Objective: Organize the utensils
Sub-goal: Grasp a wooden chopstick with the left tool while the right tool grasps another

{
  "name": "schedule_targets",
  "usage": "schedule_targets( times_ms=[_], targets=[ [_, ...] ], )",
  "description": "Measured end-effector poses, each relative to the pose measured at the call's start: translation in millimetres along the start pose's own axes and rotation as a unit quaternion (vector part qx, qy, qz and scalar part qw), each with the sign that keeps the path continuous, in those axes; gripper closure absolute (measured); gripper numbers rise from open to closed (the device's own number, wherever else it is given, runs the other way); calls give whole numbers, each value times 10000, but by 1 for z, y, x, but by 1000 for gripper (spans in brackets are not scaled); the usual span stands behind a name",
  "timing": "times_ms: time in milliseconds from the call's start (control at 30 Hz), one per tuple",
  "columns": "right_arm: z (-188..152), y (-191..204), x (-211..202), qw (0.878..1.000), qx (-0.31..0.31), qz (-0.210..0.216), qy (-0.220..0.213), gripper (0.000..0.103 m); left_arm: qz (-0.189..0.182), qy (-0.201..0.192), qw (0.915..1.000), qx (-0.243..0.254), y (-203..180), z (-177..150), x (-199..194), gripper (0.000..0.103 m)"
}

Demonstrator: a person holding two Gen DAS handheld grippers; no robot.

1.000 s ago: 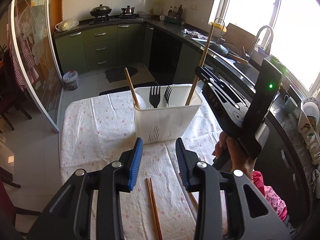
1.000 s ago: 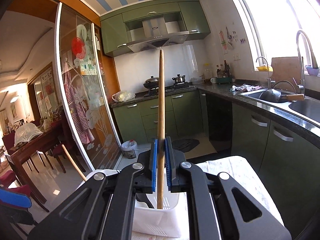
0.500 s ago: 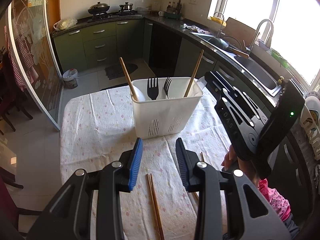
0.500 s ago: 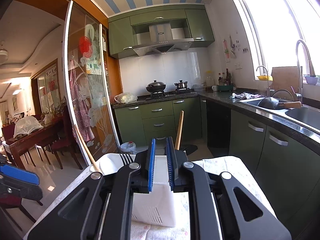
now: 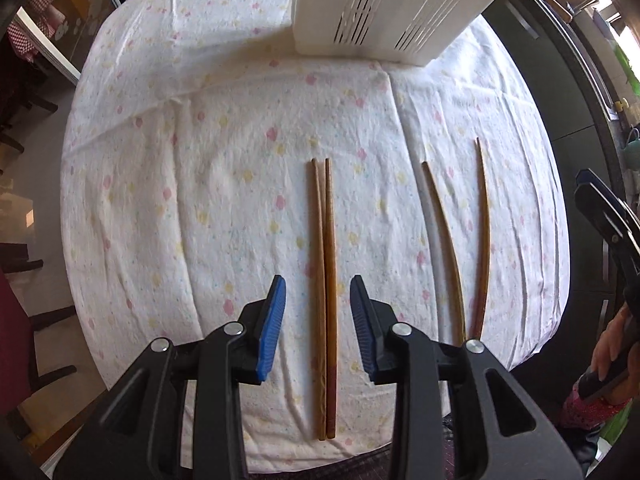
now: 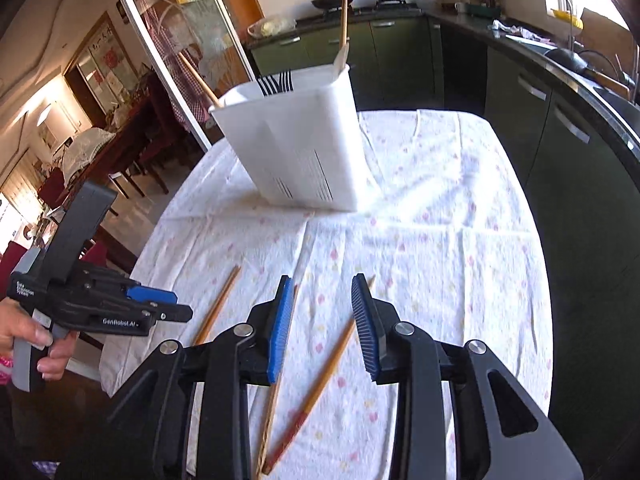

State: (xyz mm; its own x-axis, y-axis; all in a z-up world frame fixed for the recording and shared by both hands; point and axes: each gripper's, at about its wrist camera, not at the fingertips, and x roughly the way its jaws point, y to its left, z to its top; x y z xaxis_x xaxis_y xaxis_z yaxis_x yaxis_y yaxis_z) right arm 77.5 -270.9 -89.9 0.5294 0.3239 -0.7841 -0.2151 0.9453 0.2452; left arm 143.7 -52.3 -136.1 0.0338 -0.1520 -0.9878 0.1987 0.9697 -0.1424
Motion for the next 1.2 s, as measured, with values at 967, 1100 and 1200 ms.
schedule_targets(
  times_ms=[967, 1100, 1200],
  targets=[
    [-5, 21, 36, 9897, -436, -209, 1347, 69, 537, 601, 9964, 270, -35, 9, 47, 96],
    [-6, 21, 64, 9786, -331, -193, 2022, 69, 457, 681, 9964, 195, -28, 11, 49, 97],
    [-5, 31, 76, 9735, -449, -149, 2236, 69, 342, 685, 9970, 140, -23, 12, 48, 97]
  ],
)
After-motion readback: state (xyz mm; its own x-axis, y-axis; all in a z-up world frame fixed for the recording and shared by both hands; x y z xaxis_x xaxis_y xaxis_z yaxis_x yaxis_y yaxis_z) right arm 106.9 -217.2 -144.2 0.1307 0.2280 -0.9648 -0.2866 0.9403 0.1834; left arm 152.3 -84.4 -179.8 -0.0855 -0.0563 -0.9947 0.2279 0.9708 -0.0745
